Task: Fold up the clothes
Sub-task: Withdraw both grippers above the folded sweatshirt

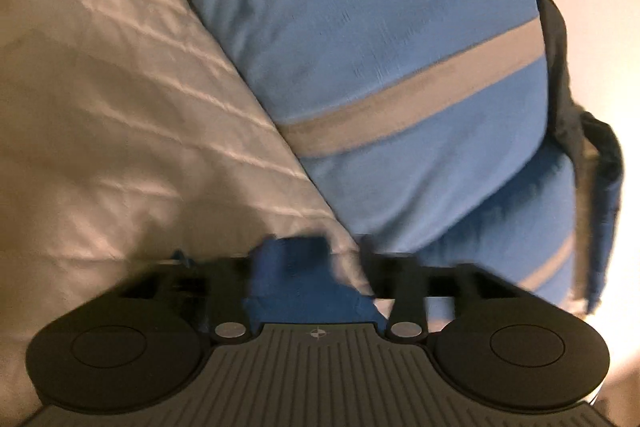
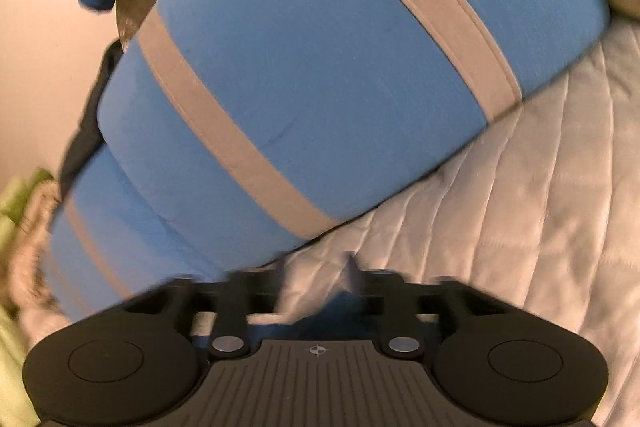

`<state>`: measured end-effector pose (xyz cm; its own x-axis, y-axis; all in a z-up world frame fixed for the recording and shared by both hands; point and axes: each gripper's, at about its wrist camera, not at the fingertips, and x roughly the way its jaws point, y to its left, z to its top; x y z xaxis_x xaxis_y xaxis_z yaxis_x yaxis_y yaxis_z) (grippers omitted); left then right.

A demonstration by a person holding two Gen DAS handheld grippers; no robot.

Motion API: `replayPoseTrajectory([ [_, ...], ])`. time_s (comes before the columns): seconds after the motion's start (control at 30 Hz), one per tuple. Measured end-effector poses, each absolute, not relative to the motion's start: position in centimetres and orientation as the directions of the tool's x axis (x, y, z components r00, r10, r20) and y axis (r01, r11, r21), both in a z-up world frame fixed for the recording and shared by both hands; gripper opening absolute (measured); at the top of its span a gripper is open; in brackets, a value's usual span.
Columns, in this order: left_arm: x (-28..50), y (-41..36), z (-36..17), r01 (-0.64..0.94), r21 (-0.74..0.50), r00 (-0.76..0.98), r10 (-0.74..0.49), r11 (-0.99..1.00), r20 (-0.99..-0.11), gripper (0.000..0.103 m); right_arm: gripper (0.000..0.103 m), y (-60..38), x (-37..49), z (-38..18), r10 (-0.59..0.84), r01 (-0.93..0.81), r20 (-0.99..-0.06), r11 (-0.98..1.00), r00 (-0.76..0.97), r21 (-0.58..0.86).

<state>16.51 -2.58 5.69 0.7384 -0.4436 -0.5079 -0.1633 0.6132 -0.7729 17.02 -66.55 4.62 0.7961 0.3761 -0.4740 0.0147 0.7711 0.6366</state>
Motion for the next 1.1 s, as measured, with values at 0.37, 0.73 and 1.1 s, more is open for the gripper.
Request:
replayPoseTrajectory([
  [0.37,9.5,-6.0,9.9,-0.013,-0.403,0.739,-0.263,0.915,-0.62,0.071,0.103,-62.9,11.1,6.9,0.199,-0.074,-0.61,0.972,0.767,0.224],
  [0.73,-0.4,-8.6,12.4,0.011,-0.176,0.731,-0.128,0.984,-0.67,0.071,0.103,-60.9,4.1,8.5,0.074,-0.039,-0.65,0.997,0.756,0.068],
  [1.1,-7.5,-9.8,13.1,0.046,-0.158,0.731,-0.141,0.986,-0.668,0.071,0.103,-58.5,-0.8,9.3,-0.019,-0.058,-0.622,0.993,0.783,-0.103],
])
